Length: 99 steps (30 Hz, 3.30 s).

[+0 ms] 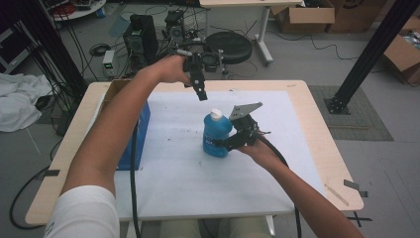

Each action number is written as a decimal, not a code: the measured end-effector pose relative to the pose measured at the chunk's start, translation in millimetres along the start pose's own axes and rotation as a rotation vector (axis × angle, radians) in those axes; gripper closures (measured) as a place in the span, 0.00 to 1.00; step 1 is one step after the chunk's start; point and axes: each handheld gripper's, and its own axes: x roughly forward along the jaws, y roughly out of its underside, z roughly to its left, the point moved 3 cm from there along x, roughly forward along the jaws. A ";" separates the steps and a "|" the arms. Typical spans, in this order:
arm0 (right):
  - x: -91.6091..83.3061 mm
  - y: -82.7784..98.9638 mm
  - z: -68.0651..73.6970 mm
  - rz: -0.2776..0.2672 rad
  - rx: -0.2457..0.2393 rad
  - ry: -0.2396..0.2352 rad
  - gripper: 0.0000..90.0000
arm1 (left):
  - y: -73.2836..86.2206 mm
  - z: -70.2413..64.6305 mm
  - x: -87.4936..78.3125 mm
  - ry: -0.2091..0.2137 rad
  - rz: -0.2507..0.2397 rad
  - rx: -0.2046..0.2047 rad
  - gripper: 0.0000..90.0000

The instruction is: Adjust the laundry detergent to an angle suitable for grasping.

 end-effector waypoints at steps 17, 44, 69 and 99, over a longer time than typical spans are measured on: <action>4.0 -1.6 0.8 -0.024 0.000 0.001 0.27 | 2.7 0.7 0.5 0.000 0.005 -0.003 0.24; 2.6 -2.1 0.4 -0.032 -0.020 -0.003 0.44 | 3.8 -0.1 -0.2 -0.003 0.007 -0.001 0.24; -6.5 -8.3 4.5 -0.041 -0.070 -0.027 0.49 | 7.9 0.2 -2.7 -0.010 0.011 -0.009 0.24; -13.3 -12.5 40.2 -0.038 -0.245 -0.389 0.49 | 8.1 -4.1 -6.9 -0.019 0.009 -0.007 0.24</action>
